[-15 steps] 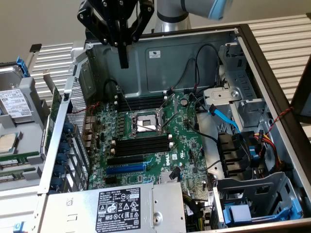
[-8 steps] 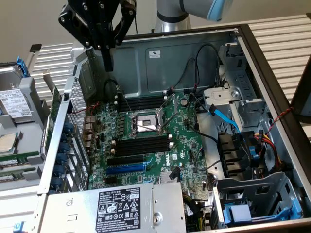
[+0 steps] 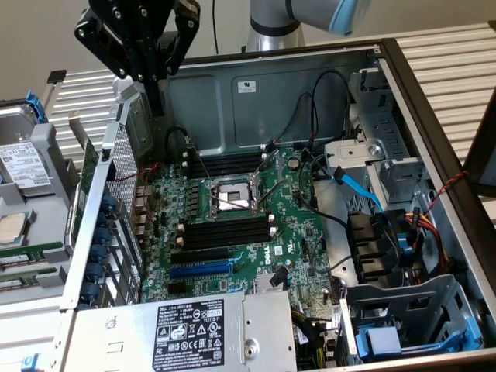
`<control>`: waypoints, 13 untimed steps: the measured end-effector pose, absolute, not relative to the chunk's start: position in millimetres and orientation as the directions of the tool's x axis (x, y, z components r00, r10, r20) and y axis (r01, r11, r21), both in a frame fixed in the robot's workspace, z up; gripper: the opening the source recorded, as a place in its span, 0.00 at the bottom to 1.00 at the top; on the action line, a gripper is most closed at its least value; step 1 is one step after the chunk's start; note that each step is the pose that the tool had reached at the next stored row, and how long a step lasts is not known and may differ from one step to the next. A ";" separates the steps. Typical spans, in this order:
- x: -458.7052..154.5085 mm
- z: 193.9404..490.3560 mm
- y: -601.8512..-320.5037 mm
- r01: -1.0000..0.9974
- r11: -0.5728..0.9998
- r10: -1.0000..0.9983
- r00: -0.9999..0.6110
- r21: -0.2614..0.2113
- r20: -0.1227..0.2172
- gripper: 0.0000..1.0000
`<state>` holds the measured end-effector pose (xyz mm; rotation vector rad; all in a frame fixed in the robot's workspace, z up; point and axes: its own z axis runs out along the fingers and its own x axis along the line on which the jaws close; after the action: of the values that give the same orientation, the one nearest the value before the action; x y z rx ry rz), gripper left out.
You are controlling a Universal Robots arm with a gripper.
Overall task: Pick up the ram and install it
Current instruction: 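Reach for the ram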
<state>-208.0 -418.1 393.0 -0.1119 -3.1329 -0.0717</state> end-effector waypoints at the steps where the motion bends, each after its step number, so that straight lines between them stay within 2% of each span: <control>1: -209.6 392.9 -418.1 0.072 0.996 0.071 -0.997 0.045 0.011 0.11; 13: -226.1 391.6 -418.5 0.072 0.996 0.071 -0.997 0.045 0.020 0.11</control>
<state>-226.1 -418.5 391.6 -0.1117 -3.1199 -0.0708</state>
